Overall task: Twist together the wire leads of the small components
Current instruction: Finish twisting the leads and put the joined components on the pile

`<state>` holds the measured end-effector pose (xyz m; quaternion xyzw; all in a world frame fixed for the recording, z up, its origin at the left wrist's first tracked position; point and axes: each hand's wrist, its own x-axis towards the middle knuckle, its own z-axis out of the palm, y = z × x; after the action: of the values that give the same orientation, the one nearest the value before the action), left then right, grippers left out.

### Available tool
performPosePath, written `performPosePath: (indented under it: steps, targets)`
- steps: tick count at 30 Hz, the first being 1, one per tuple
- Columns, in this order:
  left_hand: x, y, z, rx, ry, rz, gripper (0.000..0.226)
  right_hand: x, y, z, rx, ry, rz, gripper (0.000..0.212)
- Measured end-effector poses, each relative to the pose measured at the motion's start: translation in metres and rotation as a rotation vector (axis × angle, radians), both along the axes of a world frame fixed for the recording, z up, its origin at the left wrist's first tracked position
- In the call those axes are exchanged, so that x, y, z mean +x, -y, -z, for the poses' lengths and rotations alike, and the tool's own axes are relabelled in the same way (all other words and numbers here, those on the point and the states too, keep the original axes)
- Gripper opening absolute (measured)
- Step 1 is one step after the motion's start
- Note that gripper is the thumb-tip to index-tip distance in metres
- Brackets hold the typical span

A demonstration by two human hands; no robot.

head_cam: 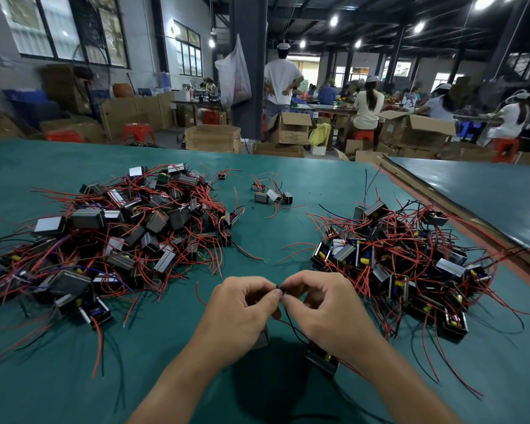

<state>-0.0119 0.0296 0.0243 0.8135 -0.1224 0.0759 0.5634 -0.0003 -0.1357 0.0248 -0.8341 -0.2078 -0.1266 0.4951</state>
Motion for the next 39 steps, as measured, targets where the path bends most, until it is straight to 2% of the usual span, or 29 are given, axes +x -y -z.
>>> performPosePath:
  steps: [14, 22, 29, 39]
  targets:
    - [0.001, -0.001, -0.003, -0.112, -0.089, 0.015, 0.027, -0.004, -0.002, -0.001, 0.003, -0.014, -0.013, 0.010]
    - [-0.002, -0.002, -0.005, -0.039, -0.141, 0.110, 0.034, 0.002, 0.000, 0.001, 0.113, -0.067, -0.078, 0.010]
    - [-0.004, -0.003, -0.009, -0.088, -0.190, 0.127, 0.034, 0.005, 0.005, 0.000, 0.067, 0.000, -0.088, 0.010]
    - [-0.006, -0.001, -0.011, -0.061, -0.200, 0.127, 0.039, 0.003, 0.004, -0.002, 0.038, 0.050, -0.032, 0.012]
